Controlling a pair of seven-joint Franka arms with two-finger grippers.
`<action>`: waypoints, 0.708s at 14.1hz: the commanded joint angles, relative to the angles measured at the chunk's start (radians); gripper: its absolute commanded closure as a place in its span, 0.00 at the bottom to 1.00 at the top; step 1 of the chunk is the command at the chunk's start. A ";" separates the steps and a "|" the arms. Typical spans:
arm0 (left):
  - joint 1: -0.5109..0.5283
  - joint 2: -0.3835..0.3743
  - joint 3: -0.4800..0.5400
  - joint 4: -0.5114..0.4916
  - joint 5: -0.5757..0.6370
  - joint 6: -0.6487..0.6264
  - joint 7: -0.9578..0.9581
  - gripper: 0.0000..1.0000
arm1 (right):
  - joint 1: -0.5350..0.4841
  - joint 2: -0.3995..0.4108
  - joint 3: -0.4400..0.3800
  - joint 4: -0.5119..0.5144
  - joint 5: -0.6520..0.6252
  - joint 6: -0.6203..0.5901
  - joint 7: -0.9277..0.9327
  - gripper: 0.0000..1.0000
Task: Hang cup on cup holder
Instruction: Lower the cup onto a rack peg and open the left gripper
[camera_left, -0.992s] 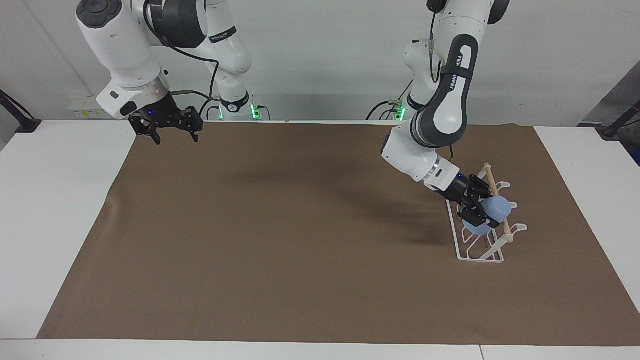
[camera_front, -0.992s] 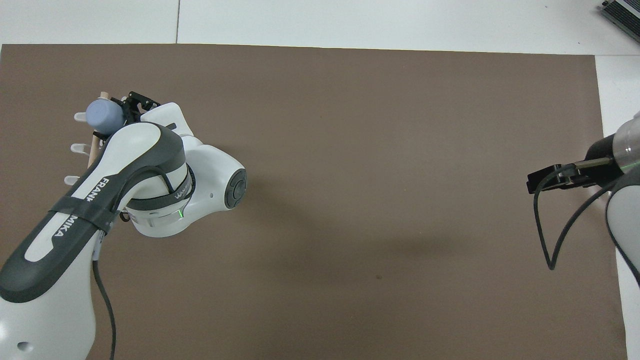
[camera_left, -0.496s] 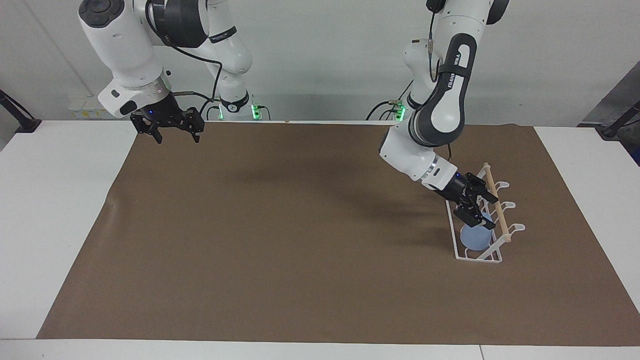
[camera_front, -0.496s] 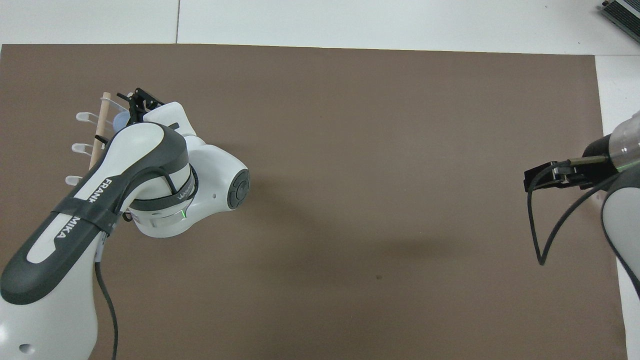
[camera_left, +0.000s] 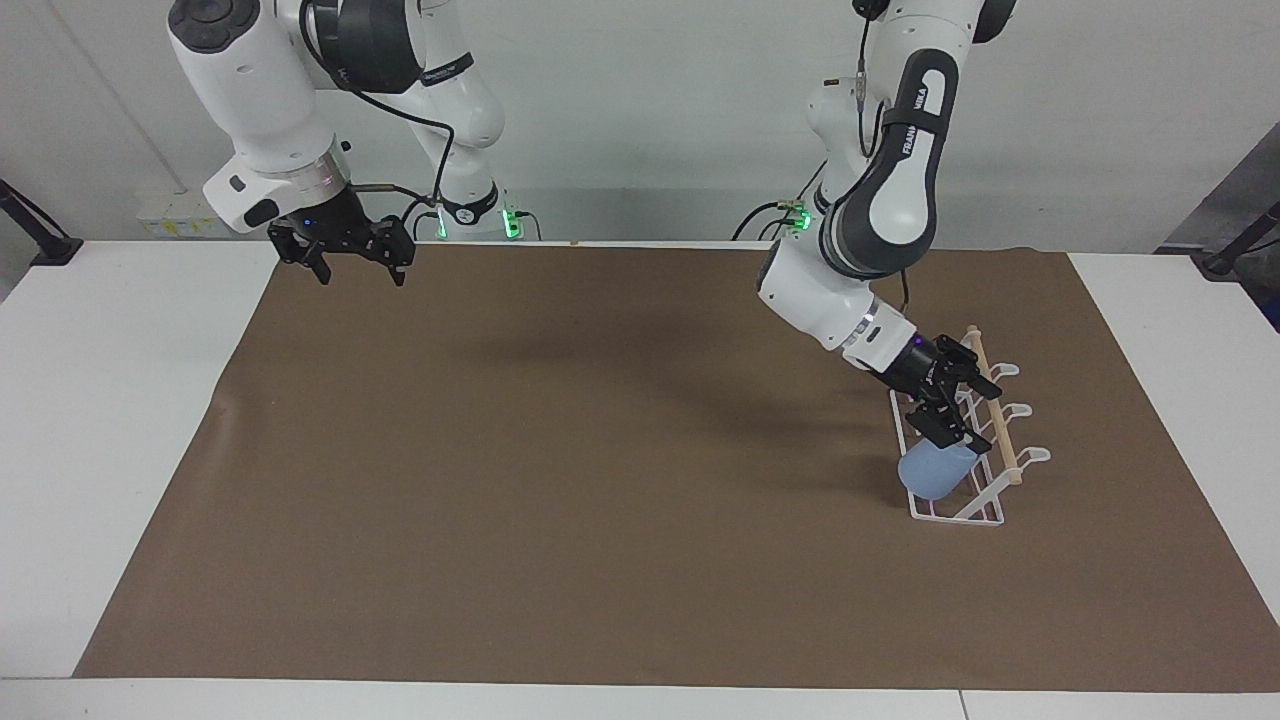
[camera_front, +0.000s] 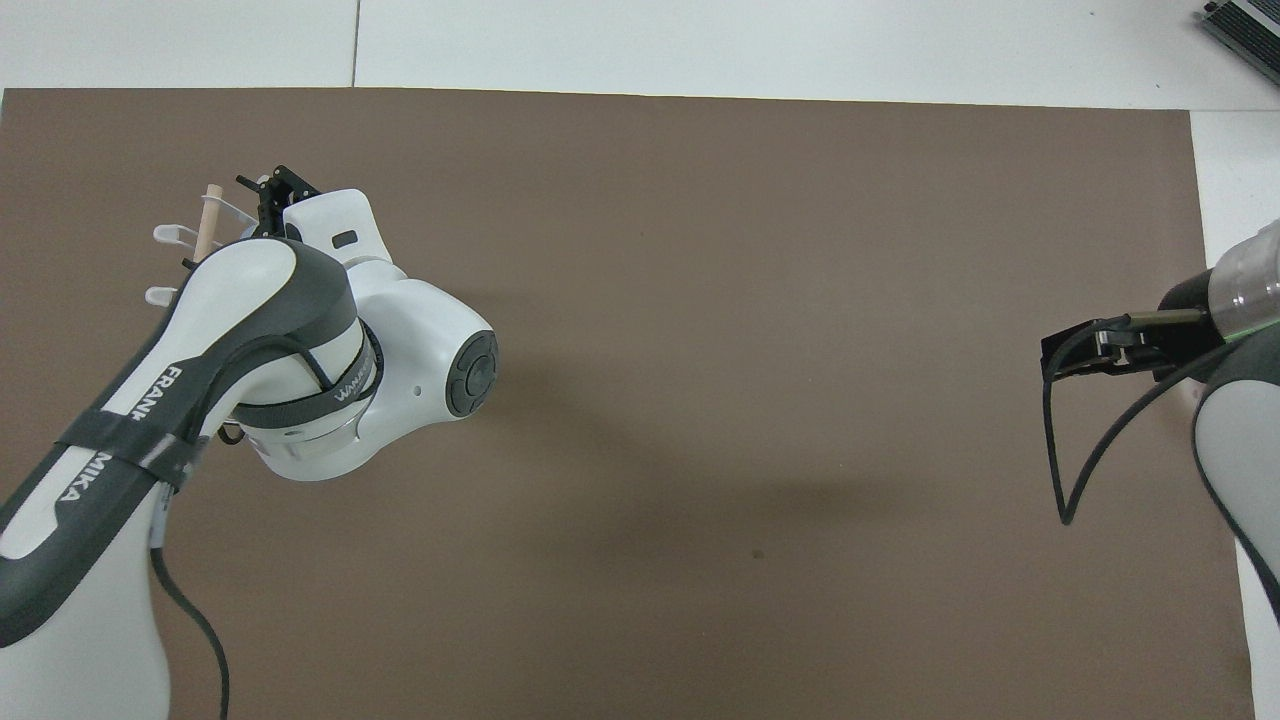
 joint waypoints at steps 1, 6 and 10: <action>-0.006 -0.089 0.010 -0.018 -0.149 0.032 0.245 0.00 | -0.008 -0.022 0.001 -0.016 0.022 0.006 0.002 0.00; -0.001 -0.175 0.010 -0.027 -0.292 0.026 0.467 0.00 | -0.010 -0.017 0.001 -0.015 0.024 0.017 -0.018 0.00; 0.035 -0.268 0.013 -0.027 -0.491 0.032 0.785 0.00 | -0.010 -0.019 0.000 -0.015 0.024 0.011 -0.016 0.00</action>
